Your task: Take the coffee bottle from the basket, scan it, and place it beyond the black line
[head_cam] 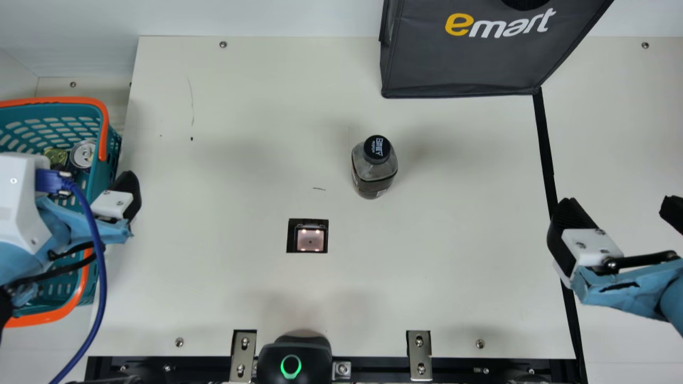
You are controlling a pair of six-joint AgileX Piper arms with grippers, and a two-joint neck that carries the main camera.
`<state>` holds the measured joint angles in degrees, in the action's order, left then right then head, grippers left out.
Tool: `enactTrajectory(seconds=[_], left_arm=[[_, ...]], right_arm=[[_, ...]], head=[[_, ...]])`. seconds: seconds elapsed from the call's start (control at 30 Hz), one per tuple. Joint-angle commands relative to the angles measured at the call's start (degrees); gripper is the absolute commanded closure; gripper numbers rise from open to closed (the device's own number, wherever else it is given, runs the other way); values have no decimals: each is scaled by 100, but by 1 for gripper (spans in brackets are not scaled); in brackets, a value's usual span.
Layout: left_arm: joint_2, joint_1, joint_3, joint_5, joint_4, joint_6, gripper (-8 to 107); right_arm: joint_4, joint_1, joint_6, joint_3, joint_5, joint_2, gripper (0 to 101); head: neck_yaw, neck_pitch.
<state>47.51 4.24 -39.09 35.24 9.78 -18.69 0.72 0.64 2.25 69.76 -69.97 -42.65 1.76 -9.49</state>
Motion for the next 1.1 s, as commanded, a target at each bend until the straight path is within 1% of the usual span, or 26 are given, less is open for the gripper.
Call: enactTrajectory(seconds=[0.0,0.57,1.07], left_arm=[[0,0,0,0,0,0,9],[0,0,0,0,0,0,9],[0,0,0,0,0,0,9]], right_arm=[[0,0,0,0,0,0,10],[-2,6,9,0,12,-17,10],[12,153,85,-61,245,-302,10]], head=[[-18,157],[-18,157],[-18,157]])
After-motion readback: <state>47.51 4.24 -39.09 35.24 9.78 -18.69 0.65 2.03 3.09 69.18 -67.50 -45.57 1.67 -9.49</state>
